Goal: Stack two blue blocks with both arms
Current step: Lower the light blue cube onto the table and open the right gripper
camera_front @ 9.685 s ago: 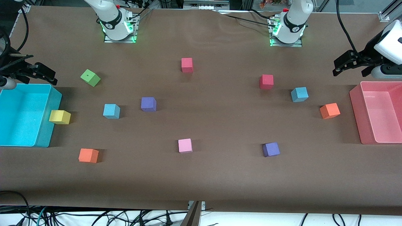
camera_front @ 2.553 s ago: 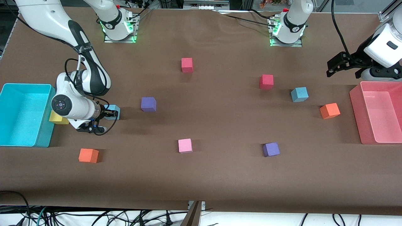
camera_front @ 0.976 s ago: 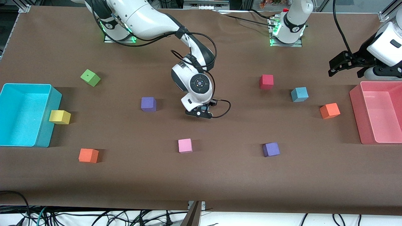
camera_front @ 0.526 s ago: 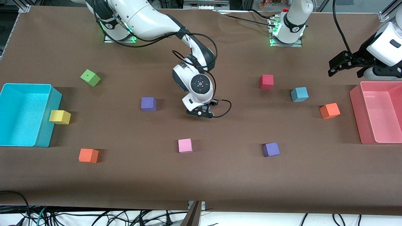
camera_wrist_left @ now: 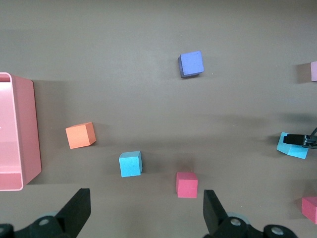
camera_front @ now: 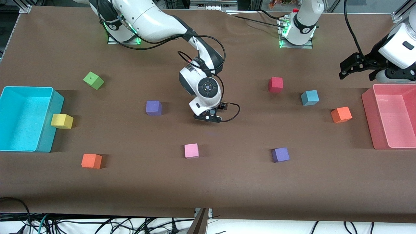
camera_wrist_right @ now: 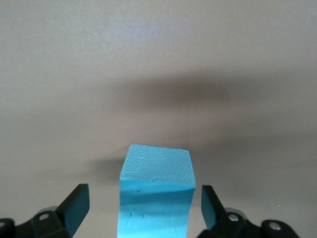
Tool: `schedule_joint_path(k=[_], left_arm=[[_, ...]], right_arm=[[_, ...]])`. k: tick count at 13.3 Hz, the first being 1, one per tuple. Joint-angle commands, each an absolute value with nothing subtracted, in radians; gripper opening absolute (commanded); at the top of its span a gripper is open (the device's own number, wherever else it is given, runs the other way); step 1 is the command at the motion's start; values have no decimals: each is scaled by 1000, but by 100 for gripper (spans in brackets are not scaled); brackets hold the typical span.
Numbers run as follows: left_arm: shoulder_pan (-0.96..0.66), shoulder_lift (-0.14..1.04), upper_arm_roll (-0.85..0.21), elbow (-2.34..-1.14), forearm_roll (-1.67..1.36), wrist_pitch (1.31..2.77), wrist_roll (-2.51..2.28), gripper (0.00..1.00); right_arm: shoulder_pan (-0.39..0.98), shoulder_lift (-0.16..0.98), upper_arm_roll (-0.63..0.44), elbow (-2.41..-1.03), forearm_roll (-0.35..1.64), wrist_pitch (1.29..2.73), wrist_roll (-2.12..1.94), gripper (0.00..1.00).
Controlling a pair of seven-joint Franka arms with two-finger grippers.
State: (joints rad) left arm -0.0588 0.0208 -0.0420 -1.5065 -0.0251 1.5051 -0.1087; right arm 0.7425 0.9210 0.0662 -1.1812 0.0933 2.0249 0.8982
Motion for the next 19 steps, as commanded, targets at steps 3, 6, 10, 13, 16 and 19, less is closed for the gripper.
schedule_joint_path(k=[3,6,10,13,16,19], left_arm=[[-58,29,-46,-1500,-5,1496,-110,100],[-57,32,-43,-1505,-5,1499,-109,100],[-20,22,-35,-1615,-5,1606,-101,100],[-18,-6,1,-1721,-5,1699,-95,100],[-18,-23,3,-1790,-5,1759,-97,100],[-8,-26,18,-1900,-2,1879,-97,100]], right_arm=[[735,861,57,-1158,109,2002,789,100],[724,822,52,-1204,109,1980,503,100],[666,723,57,-1313,114,1951,203,100],[608,678,51,-1371,204,1913,-133,100],[568,568,51,-1599,318,2085,-418,100],[558,514,52,-1782,494,2334,-703,100]])
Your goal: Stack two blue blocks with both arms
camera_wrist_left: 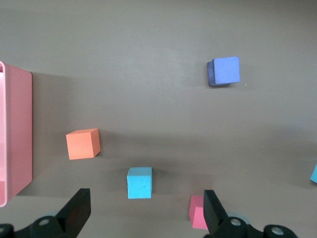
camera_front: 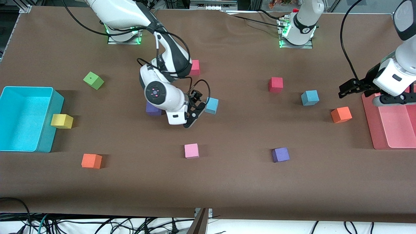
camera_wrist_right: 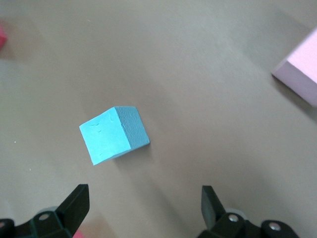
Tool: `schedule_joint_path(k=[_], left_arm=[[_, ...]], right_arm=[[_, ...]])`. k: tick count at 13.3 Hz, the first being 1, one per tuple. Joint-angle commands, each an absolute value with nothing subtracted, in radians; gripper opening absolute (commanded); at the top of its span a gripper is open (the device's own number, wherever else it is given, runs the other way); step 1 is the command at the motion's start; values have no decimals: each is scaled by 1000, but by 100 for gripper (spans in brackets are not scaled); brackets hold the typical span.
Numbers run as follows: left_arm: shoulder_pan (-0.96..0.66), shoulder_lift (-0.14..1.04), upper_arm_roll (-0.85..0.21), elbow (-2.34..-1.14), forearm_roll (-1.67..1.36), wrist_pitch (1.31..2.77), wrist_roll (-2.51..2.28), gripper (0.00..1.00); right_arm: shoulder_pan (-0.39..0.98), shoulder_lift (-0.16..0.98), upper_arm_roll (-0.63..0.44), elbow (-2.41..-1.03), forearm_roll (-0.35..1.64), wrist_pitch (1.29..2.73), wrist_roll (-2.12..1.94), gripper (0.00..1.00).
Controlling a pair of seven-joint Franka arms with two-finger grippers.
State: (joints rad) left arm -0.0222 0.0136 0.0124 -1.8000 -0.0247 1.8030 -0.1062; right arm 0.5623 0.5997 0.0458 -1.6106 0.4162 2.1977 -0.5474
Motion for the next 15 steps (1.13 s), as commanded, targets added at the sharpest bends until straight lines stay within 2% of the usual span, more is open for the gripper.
schedule_joint_path(k=[1,4,8,12,15], left_arm=[[-6,-25,20,-1917,-3,1897,-97,100],[-3,-26,25,-1934,-3,1898,-100,100],[-3,6,26,-2009,-2,1913,-95,100],[0,23,46,-2227,8,2159,-40,100],[12,51,48,-2325,6,2239,-37,100]], right_arm=[[558,515,54,-1814,535,2400,-785,100],[564,525,60,-1858,792,2494,-1048,100],[571,552,60,-1879,1166,2494,-1470,100],[566,577,60,-1899,1333,2488,-1763,100],[563,598,60,-1907,1448,2487,-1922,100]])
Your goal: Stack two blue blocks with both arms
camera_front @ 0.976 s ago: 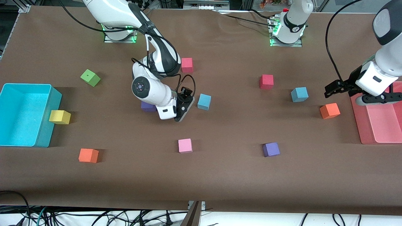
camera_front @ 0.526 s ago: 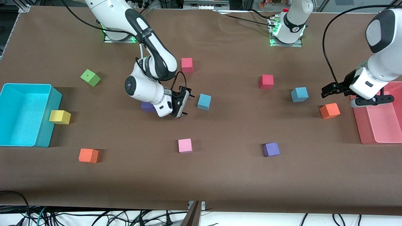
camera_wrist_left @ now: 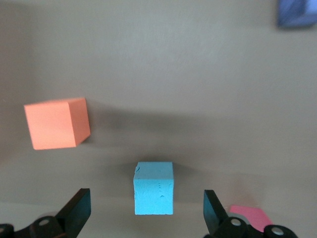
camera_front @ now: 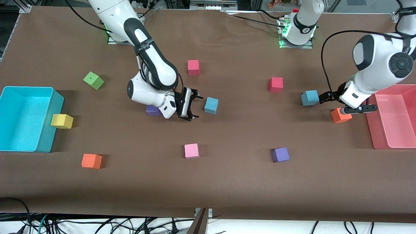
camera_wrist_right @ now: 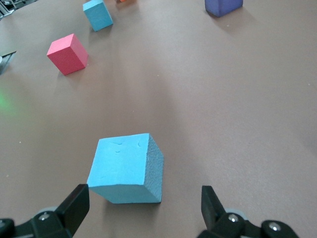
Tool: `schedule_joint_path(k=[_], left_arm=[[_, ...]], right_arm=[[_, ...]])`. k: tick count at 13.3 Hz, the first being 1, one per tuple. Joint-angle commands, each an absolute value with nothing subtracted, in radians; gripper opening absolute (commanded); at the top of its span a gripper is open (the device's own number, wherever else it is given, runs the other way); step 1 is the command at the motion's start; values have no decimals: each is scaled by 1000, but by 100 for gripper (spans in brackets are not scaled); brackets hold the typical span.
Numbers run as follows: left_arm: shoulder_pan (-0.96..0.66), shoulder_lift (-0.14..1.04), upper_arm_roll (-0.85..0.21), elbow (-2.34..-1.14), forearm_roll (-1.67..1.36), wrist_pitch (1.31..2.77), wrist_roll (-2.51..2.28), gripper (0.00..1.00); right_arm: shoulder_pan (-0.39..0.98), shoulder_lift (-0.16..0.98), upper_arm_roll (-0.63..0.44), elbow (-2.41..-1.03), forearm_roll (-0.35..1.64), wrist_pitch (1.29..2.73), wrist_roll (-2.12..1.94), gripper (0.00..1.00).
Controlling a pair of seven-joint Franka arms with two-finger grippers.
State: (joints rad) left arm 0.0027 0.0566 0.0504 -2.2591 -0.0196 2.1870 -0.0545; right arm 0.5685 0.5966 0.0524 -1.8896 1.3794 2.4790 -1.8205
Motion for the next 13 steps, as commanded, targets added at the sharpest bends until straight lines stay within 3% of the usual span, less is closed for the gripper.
schedule_joint_path(k=[1,5,13], left_arm=[[14,52,48,-2365,6,2273,-37,100],[17,112,48,-2470,6,2437,-34,100],[8,181,46,-2493,9,2485,-32,100]], right_arm=[[564,604,60,-1908,1483,2485,-1965,100],[554,623,58,-1908,1519,2425,-2020,100],[537,626,58,-1925,1519,2421,-2052,100]])
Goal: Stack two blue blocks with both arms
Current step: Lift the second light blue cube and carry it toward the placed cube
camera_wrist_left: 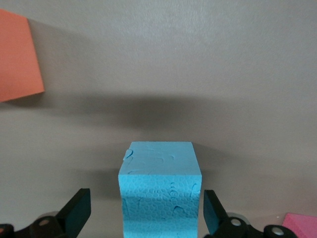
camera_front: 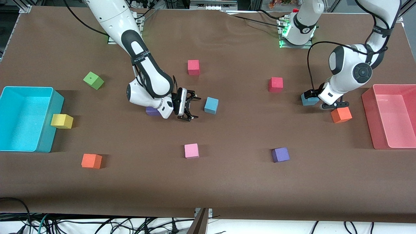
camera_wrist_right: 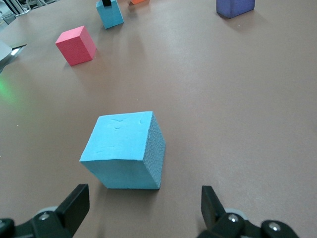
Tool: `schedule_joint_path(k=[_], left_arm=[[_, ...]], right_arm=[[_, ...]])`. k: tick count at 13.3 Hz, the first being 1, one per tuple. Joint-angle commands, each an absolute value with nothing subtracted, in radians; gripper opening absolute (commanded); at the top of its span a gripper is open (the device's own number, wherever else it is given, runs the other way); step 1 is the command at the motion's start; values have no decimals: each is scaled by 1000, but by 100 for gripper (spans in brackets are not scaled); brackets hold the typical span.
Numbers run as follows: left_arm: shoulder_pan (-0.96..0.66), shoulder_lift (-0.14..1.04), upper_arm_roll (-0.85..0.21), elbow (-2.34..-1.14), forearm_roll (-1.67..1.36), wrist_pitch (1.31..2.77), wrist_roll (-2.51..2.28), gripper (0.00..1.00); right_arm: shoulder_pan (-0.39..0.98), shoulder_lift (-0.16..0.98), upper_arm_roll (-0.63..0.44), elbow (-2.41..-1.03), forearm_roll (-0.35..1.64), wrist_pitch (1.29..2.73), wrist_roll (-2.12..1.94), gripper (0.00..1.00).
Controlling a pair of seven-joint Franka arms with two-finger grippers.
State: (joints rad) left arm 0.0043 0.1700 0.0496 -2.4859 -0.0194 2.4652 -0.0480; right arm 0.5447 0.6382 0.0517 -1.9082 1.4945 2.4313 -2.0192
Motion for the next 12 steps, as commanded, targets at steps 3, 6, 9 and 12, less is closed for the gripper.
schedule_joint_path(k=[3,6,9,12], left_arm=[[5,201,44,-2493,11,2487,-32,100],[5,210,44,-2493,9,2491,-32,65],[3,196,43,-2493,0,2482,-40,25],[-14,74,41,-2479,3,2456,-40,0]], right_arm=[[535,634,58,-1921,1519,2421,-2065,100],[537,635,58,-1921,1519,2421,-2065,100],[537,635,58,-1917,1519,2421,-2060,100],[537,635,58,-1919,1520,2421,-2056,100]])
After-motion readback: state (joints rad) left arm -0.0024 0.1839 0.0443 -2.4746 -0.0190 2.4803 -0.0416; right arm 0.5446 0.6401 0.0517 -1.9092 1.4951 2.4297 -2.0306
